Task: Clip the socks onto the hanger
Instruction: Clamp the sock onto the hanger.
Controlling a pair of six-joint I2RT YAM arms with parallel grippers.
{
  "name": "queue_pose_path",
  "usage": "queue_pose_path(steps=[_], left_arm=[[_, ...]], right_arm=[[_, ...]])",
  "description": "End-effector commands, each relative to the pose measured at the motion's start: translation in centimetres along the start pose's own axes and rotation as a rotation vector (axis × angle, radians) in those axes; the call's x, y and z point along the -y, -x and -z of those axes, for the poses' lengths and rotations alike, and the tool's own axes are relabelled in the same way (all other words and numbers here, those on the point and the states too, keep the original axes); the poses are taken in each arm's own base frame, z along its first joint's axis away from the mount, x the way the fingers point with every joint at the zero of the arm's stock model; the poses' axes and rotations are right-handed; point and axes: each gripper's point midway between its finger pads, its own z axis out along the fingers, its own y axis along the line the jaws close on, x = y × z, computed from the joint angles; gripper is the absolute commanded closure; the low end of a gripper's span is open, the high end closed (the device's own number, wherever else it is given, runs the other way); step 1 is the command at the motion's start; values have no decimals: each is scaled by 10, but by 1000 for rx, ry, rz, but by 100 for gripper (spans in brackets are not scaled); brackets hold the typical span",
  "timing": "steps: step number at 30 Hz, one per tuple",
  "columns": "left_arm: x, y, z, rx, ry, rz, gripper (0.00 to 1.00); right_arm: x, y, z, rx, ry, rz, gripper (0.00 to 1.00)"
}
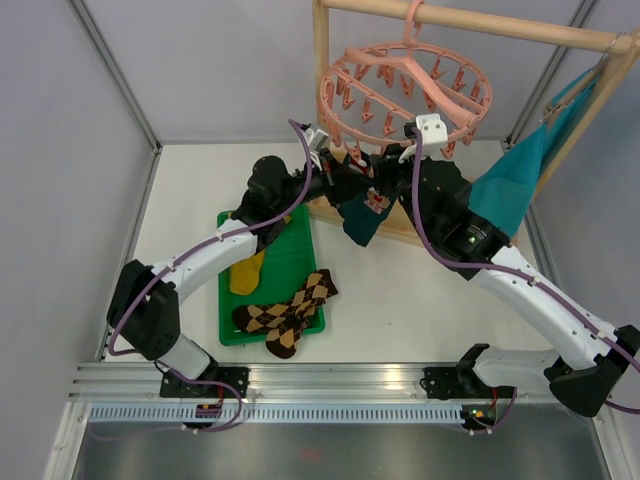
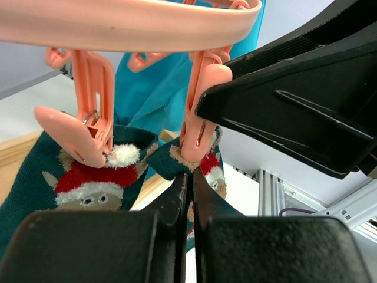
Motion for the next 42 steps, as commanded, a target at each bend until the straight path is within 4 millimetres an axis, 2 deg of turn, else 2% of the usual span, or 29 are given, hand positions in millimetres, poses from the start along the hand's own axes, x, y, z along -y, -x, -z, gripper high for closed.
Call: queue_pose_path(steps=[1,11,24,42], left_arm=[[18,22,6,49,-33,-51,98],[17,8,12,38,-36,-32,98],[24,22,14,87,-49,-81,98],[15,25,8,96,-32,-97,98]], right_arm=[[-5,19,5,32,29,-30,100],[-4,31,3,48,34,-40,100],[-8,28,-2,22,105,-105,100],[-5,28,-7,-9,203,-213,100]])
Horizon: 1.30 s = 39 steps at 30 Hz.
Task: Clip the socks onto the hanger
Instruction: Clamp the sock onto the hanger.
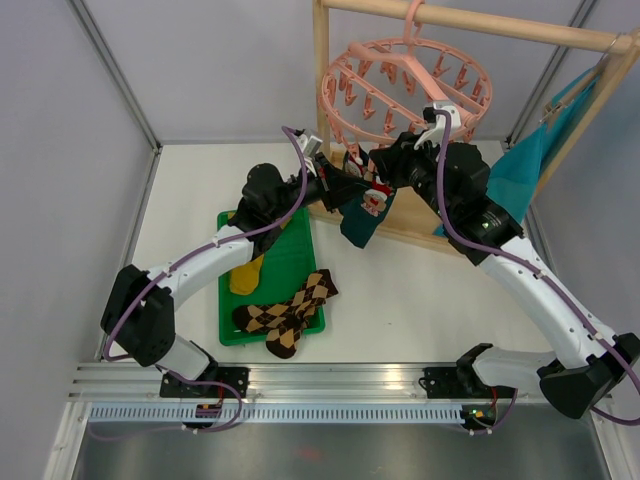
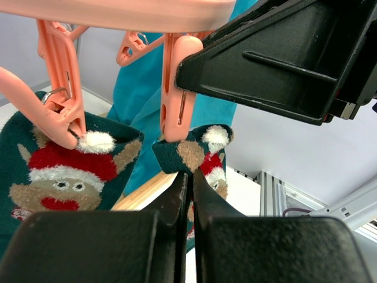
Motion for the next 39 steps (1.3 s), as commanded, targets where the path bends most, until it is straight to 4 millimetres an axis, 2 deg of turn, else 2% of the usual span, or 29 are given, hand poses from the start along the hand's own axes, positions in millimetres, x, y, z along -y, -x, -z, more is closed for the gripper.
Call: queue_pose_path(steps=[1,7,19,26,33,39], left_arm=[[7,23,-3,65,-24,-77,98],[-1,24,-4,68,-7,-70,98],[-20,32,-1,87,41,-47,98],[-16,37,-1,99,22,-53,98],[-6,42,8,128,5,-78,98],[-4,46,8,123,5,-88,98]], right_arm=[[-13,24,4,55,63,-45,100],[-15,21,3,39,80,-47,100],[-15,29,6,48,92,-59,100],[-17,24,5,32,107,-52,100],[-9,30,8,51,64,-30,100],[-12,33,5,51,84,-30,100]])
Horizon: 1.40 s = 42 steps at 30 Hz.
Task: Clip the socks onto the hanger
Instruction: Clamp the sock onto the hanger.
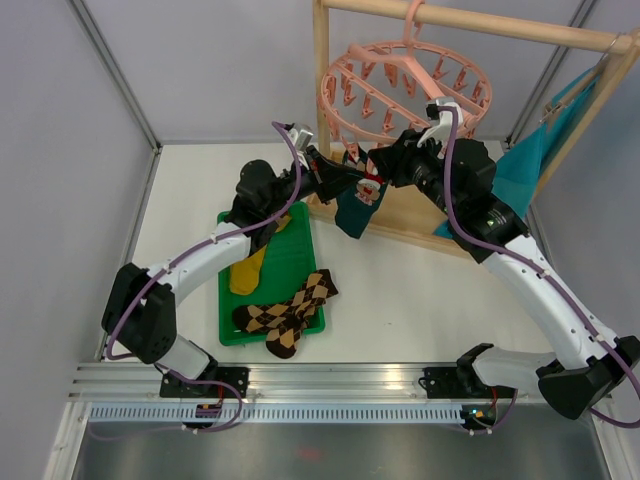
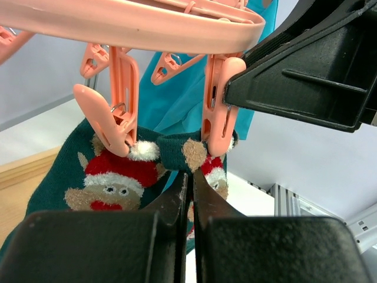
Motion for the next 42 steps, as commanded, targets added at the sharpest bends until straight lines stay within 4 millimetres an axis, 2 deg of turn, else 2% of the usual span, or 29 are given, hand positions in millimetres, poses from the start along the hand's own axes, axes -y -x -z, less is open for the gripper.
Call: queue_pose_path(steps=[1,9,16,23,38,42], left_arm=[[15,30,2,73,-34,-57,98],[14,33,-4,67,-34,-48,98],[16,36,-5,72,-42,-48,98],[19,37,-1,72,-49,-50,98],[31,40,0,87,-107,-42,98],[32,40,1,87,-107,-41,98]], right_arm=[[-10,30,3,74,26,7,100],[-17,24,0,50,70,4,100],[-14,18,-4,35,63,8,100],[-9,20,-2,54,40,20,100],[-12,20,-3,57,55,22,100],[-12,19,-3,55,60,25,97]])
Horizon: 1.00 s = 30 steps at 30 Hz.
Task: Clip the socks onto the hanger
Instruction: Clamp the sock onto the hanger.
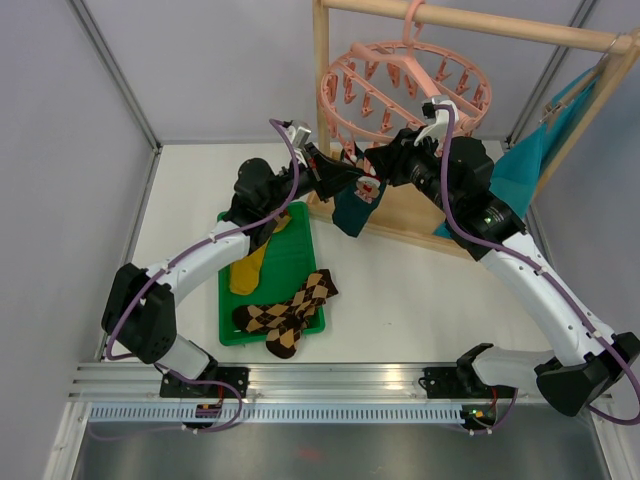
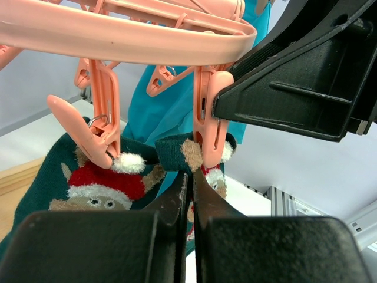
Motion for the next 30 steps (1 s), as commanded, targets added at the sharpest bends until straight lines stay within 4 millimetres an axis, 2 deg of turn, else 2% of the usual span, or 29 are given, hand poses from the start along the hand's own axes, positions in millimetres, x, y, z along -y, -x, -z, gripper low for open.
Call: queue_pose_path(steps=[1,9,12,14,15,21,24,25,29,30], left_arm=[[28,32,0,74,-90,-46,98],[25,31,-1,68,-83,-39,98],[24,31,-1,64,-77,-32,98],[23,29,-1,59,-70,-27,98],[22,29,-1,59,-68,-26,98],[18,28,-3,44,-41,-12,96],[12,25,-2,28,-6,-1,88],[10,24,-1,24,5,1,81],[-2,19,7,12,100,14,63],[-8,9,13,-14,134,27,60]], right_arm=[[-7,19,1,58,29,18,95],[-7,21,3,65,30,14,73],[-7,22,4,66,28,11,58],[-8,22,5,66,29,9,54],[-8,22,5,68,28,6,48],[-8,23,7,64,24,-6,37],[-10,25,10,68,26,-17,32],[-10,25,12,64,25,-22,31],[-11,25,19,58,23,-36,27],[-11,26,21,57,22,-36,26]])
